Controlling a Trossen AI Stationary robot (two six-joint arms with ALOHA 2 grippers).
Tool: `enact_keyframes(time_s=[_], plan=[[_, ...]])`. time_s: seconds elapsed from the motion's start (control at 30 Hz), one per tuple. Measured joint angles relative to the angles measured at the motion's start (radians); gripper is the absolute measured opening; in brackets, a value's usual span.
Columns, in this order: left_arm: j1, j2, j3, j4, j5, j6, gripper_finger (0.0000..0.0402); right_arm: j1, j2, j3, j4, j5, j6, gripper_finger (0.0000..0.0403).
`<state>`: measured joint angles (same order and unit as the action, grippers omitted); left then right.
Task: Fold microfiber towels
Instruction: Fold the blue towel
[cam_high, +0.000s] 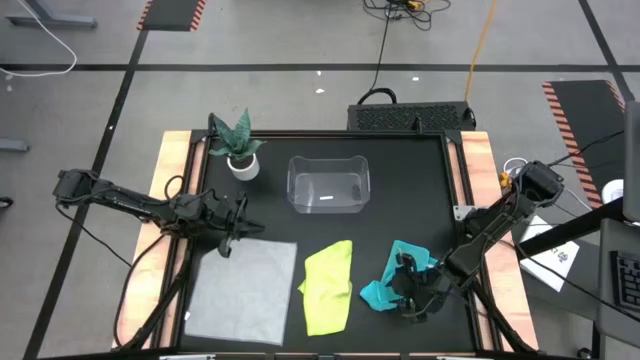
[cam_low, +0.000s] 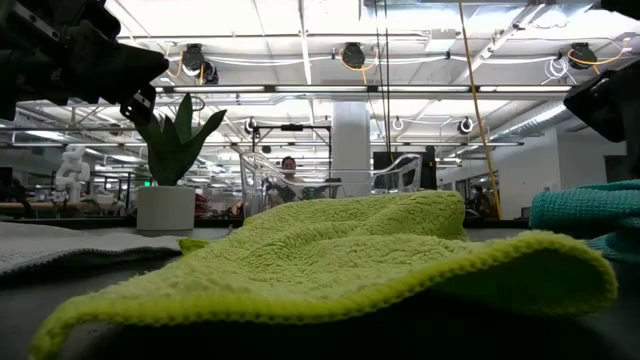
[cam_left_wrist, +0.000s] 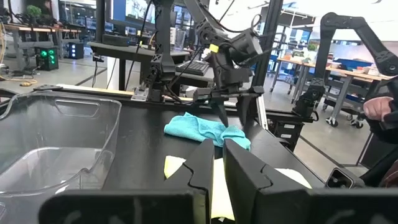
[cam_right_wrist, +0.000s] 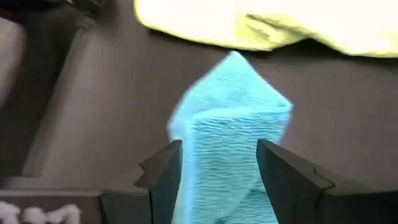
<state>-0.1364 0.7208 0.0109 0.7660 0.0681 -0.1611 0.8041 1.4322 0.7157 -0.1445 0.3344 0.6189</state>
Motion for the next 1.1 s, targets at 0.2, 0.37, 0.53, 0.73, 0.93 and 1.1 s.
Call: enact_keyframes(time_s=[0.2, 0.37, 0.53, 0.73, 0.93, 1.1], plan=[[0.0, 0.0, 0.0, -0.006, 0.0, 0.0, 0.0037, 0.025, 0.133, 0.172, -0.178, 0.028, -0.017, 0.019], [0.0, 0.0, 0.0, -0.006, 0.001, 0.0, 0.0037, 0.045, 0.22, 0.312, -0.334, 0.028, 0.017, 0.0188], [0.0, 0.0, 0.0, -0.006, 0.014, -0.004, 0.0037, 0.053, 0.264, 0.348, -0.46, 0.055, 0.111, 0.0187], [-0.011, 0.0, 0.0, -0.006, 0.019, -0.002, 0.0037, 0.054, 0.257, 0.349, -0.49, 0.136, 0.15, 0.0187], [-0.031, 0.0, 0.0, -0.006, 0.019, 0.001, 0.0037, 0.039, 0.256, 0.349, -0.489, 0.136, 0.131, 0.0185], [-0.04, 0.0, 0.0, -0.006, 0.019, 0.001, 0.0037, 0.033, 0.256, 0.349, -0.495, 0.135, 0.118, 0.0142]])
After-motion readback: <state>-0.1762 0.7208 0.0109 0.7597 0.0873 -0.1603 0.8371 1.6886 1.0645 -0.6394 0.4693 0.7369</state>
